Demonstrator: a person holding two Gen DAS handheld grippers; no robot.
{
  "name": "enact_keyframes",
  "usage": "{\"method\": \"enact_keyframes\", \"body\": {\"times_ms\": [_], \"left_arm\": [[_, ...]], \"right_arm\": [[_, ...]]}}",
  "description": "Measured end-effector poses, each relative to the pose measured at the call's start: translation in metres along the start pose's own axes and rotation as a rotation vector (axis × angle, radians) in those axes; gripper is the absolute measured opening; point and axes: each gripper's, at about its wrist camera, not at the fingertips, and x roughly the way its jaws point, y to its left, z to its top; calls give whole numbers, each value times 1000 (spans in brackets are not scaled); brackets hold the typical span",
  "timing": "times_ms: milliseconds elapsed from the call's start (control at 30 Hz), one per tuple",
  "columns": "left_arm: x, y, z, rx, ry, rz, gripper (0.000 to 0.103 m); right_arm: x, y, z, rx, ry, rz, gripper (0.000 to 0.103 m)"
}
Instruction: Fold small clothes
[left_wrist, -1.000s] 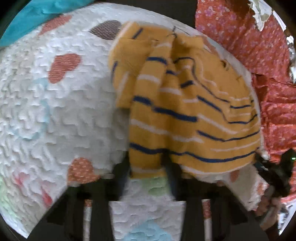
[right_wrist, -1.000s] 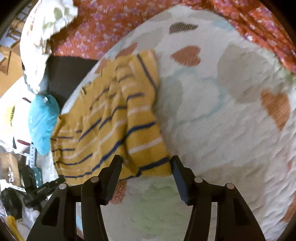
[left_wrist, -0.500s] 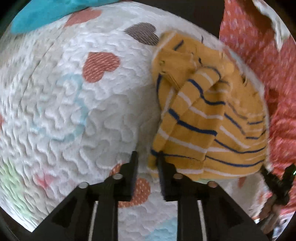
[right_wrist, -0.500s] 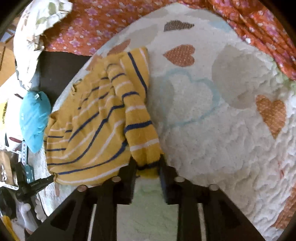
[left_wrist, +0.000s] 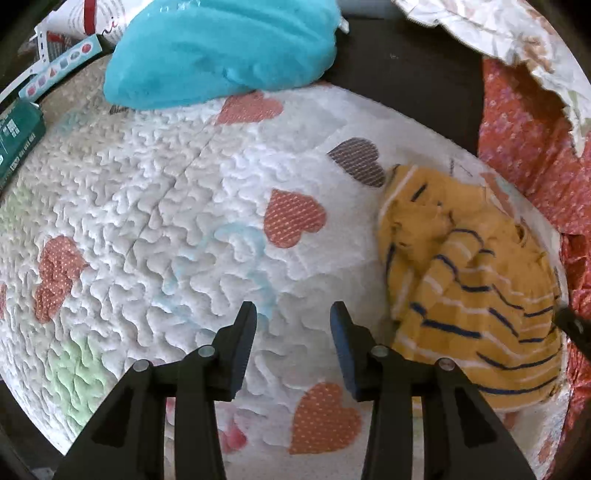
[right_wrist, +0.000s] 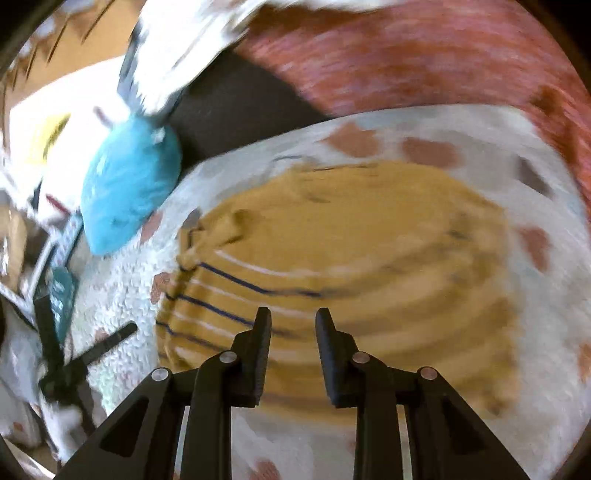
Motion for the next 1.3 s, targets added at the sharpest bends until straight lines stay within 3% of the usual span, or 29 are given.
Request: {"method": "enact_keyframes", "body": {"times_ms": [200,333,467,600,667,733,833,1000,1100,1133,1200,1300], "left_arm": [[-2,27,13,-89,14,-50,40],[4,36,15,-141,54,-84,40],[2,35,14,-143,57,-91,40],[7,33,15,-146,72,-122,40],[10,29,14,-146,90,-151,41],[12,23,12,-131,100,-169,42],[16,13,6,-105,136,-217,51],[23,4,-15,-108,231,-319,58],[26,-1,-33,-151,294,-410,62],[27,-2,-42,-202,316,-478,64],[29,-7,-50,-247,333,-534,70],[27,-24,-48,-199,282,-503,73]], "right_arm": [[113,84,51,-131,87,-98,25],[162,135,63,-219,158,-129,26],[177,163,68,-286,185,-112,28],[149,164,77,-254,159,-25,28],[117,140,74,-192,131,4,32],[91,112,67,-129,105,-12,45],[40,34,37,22,61,-73,49],[-39,-92,-45,319,-2,-124,56],[-65,-142,-89,480,-28,-68,59],[-69,-153,-101,524,-38,-40,60],[-66,-166,-122,602,-58,33,61],[-48,-173,-131,655,-65,114,61]]}}
